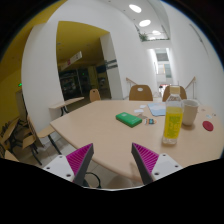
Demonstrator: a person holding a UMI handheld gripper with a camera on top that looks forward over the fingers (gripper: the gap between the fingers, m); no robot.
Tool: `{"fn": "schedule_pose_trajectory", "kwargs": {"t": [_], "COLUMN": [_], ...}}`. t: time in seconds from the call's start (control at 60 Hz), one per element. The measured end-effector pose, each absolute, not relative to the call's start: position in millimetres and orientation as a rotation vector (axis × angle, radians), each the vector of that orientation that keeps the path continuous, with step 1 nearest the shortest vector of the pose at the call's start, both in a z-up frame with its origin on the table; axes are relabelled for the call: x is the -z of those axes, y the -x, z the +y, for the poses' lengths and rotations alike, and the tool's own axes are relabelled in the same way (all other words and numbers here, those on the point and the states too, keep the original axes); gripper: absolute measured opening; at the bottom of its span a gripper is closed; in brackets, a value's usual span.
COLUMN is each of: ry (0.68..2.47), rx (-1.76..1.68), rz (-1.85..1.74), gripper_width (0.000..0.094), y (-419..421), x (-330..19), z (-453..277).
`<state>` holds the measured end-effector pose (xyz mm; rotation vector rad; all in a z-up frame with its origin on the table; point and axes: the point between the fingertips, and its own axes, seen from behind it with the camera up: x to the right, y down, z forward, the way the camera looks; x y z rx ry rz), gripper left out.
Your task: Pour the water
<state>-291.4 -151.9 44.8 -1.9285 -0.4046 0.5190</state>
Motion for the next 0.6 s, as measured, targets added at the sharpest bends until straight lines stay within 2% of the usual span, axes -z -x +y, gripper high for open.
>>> {"fn": "schedule_pose_trajectory", "kwargs": {"t": [0.017,0.083,0.2,0.35,0.6], "ry": [1.928,1.915,1.879,1.835,1.783], "rx": [-0.517,-0.510,-0.495,-0.453,-0.276], "rz": [-0.406,-0.403,-0.402,-0.388,-0.233], "gripper_width": [0.0835,0.0836,0.0838,0.0835,0.0831], "y": [297.3,288.4,272.3,245.2,147.1], "x": [-52.6,-44.7,-52.7,-75.6,-101.4], "z": [-151.9,-152.3,-159.0,-158.7,-132.2]}}
